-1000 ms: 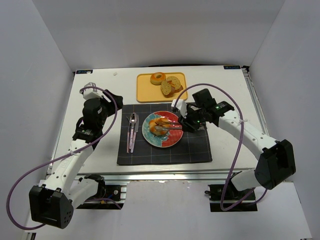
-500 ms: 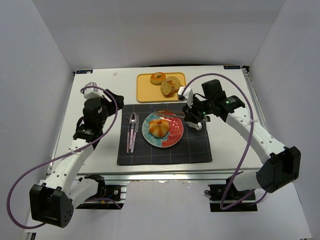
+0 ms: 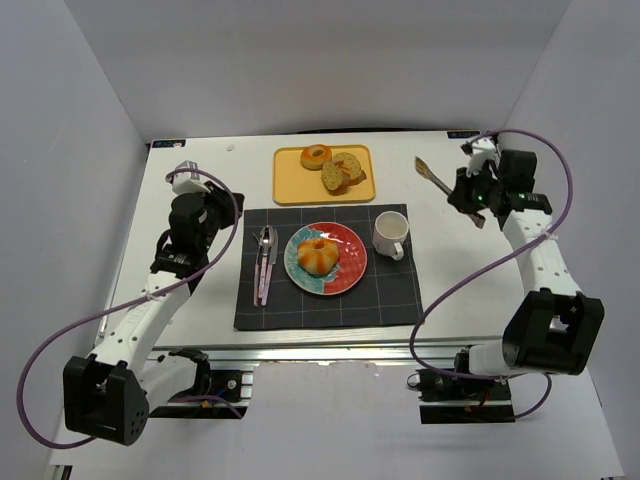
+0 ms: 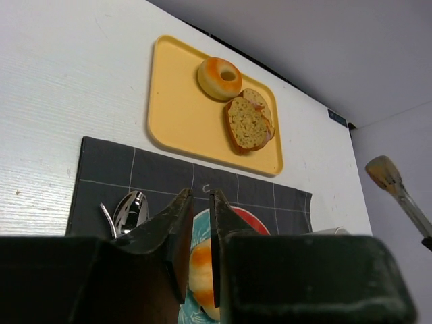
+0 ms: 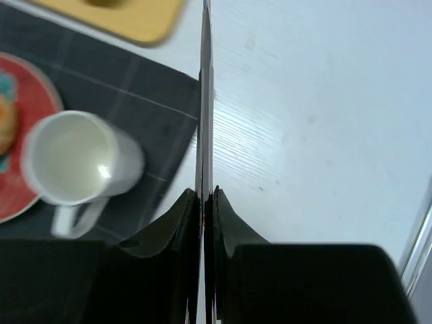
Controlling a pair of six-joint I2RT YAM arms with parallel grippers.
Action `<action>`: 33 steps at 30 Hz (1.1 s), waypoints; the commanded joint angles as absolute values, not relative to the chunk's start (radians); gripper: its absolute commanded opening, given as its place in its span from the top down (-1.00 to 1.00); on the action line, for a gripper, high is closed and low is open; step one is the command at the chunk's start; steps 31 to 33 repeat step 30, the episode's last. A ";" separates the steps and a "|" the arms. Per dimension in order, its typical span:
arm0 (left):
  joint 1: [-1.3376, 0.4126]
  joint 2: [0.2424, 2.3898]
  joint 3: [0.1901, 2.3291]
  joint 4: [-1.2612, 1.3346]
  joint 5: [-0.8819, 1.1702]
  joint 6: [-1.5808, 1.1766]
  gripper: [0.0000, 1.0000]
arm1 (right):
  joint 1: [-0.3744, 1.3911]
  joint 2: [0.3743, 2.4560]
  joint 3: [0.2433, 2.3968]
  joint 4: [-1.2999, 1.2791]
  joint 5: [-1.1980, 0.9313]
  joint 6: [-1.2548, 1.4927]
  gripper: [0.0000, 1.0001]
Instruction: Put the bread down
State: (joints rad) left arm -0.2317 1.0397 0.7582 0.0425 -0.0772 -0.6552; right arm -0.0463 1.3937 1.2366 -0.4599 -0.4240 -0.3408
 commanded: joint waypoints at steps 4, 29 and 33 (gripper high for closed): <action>-0.227 1.063 0.747 0.090 -0.026 -0.666 0.31 | -0.146 1.405 0.962 -0.131 -0.138 -0.154 0.93; -0.227 1.107 0.745 0.113 0.087 -0.683 -0.46 | -0.158 1.390 0.979 -0.155 -0.182 -0.308 -0.79; -0.227 1.114 0.750 0.117 0.106 -0.678 -0.44 | -0.158 1.352 0.985 -0.143 -0.192 -0.293 -0.79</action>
